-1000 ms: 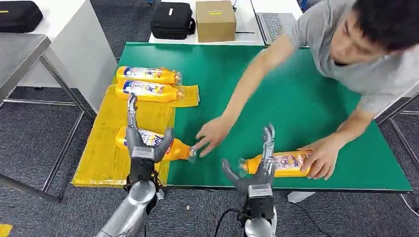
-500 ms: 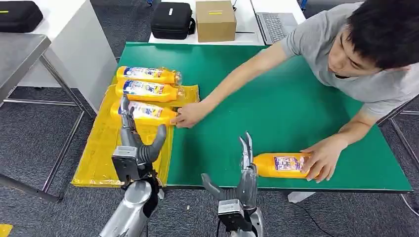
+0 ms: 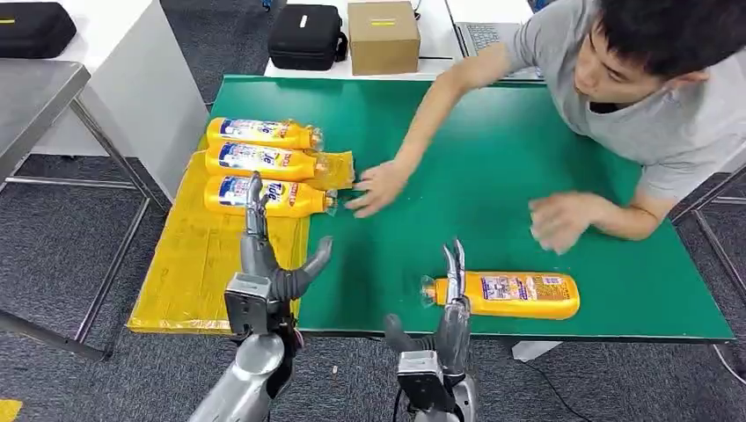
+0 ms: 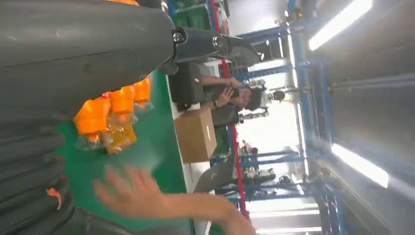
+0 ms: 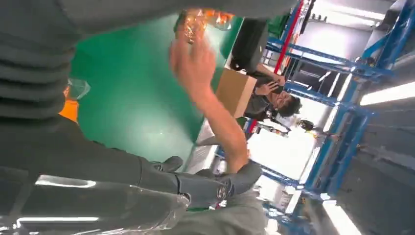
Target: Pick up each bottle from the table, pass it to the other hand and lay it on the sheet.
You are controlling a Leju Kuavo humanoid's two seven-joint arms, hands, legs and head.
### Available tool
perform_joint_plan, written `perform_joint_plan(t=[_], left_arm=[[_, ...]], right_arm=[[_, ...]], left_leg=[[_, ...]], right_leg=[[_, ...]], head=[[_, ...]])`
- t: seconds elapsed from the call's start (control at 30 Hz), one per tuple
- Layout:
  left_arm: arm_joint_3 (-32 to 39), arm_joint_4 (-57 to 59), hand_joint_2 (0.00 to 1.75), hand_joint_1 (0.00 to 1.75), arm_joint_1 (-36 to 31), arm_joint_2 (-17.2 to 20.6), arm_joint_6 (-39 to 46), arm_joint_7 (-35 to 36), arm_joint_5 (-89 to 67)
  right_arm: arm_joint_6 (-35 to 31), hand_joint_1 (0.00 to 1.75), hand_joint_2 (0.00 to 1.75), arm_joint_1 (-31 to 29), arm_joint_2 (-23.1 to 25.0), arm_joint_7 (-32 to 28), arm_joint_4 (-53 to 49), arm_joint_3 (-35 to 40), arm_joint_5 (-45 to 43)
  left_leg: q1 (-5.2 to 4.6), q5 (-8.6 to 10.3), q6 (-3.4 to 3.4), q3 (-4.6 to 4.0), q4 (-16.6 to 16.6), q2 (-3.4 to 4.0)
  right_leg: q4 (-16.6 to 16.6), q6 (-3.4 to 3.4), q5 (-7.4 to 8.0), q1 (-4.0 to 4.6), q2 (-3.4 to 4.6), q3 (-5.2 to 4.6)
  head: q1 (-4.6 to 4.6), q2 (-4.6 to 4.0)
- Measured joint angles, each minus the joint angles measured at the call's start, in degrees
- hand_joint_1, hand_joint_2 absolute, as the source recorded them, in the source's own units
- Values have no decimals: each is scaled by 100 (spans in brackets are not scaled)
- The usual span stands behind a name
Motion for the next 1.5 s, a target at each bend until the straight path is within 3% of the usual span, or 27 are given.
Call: perform_joint_plan(t=[0.2,0.5,0.73,1.2,1.37,1.5], left_arm=[[-68,127,175,0,-97,31,-402,2,78],[-64,240,175,0,-165,50,-411,0,-85],[-64,256,175,0,-332,105,-247,2,-134],[-53,256,175,0,-392,236,238,0,-258],[-42,199,175,0,-312,310,385,0,-269],[43,72,175,0,-212,380,391,0,-225]], right_arm=[[445,0,175,-157,-475,0,263,795,-1343],[702,0,175,-156,-783,0,278,1109,-1546],[280,0,175,-150,-1091,0,-30,1065,-1072],[61,0,175,29,-1530,0,-290,706,-466],[33,0,175,469,-1644,455,-605,99,1095],[91,0,175,745,-1871,975,-908,-326,1584]], left_leg=[[-1,0,1,-1,1,-4],[-1,0,0,-1,1,-1],[-2,0,1,0,1,-2],[-2,-1,1,-1,2,-1],[-2,-3,2,-4,2,-6],[-4,-5,3,-5,2,-4]], right_leg=[[0,0,0,-1,-1,0],[0,0,0,-1,0,-2],[0,1,1,-1,0,0],[0,1,0,-1,0,-1],[-1,1,0,-2,-2,0],[-1,2,-1,-3,-1,-2]], head=[[2,0],[0,0],[0,-2],[-2,0],[-2,0],[2,0]])
